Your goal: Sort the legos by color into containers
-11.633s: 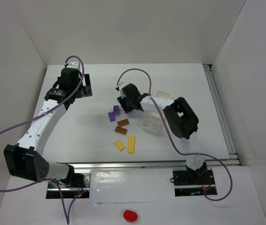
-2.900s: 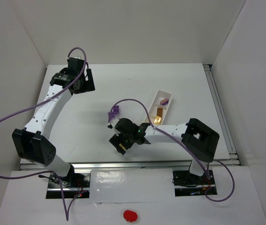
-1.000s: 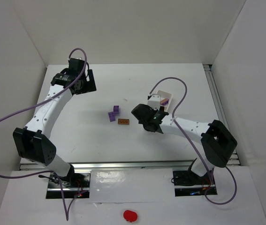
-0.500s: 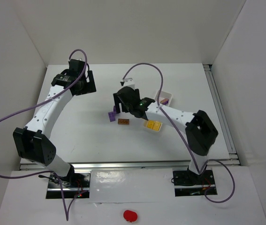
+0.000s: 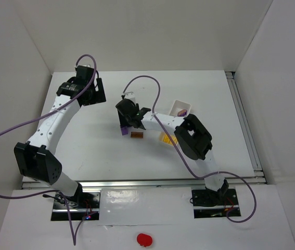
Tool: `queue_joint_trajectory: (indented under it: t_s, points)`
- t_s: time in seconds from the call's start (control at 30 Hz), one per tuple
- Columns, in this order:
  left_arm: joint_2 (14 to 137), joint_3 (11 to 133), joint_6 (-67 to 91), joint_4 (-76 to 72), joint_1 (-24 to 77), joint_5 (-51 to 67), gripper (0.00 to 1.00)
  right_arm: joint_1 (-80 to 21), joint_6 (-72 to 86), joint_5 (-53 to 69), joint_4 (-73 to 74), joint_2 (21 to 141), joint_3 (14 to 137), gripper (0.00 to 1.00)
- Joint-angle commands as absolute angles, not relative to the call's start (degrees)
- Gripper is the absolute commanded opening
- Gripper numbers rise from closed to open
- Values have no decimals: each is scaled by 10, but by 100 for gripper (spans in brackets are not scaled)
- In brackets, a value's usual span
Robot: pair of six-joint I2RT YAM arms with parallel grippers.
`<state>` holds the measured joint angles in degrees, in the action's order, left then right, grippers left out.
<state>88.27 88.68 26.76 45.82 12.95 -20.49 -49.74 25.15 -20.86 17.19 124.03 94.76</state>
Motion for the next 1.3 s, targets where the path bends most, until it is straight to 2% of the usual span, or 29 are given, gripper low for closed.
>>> queue_joint_trajectory:
  t_s: [0.0, 0.13, 0.17, 0.3, 0.4, 0.73, 1.03, 1.27]
  points:
    - [861, 886, 251, 455, 131, -221, 100, -502, 265, -227, 164, 1250, 985, 63]
    - [861, 886, 246, 455, 131, -226, 100, -502, 265, -221, 185, 1263, 1011, 55]
    - [861, 886, 246, 455, 131, -226, 100, -502, 265, -221, 185, 1263, 1011, 48]
    - [867, 891, 246, 455, 131, -226, 100, -502, 265, -246, 190, 1229, 1005, 32]
    - [867, 891, 246, 455, 131, -226, 100, -483, 265, -258, 164, 1182, 962, 27]
    - [883, 902, 246, 455, 131, -215, 100, -349, 282, -334, 125, 975, 797, 27]
    - [899, 918, 246, 455, 131, -205, 100, -247, 340, -332, 123, 969, 751, 27]
    - [904, 929, 246, 455, 131, -205, 100, -236, 374, -345, 116, 996, 745, 27]
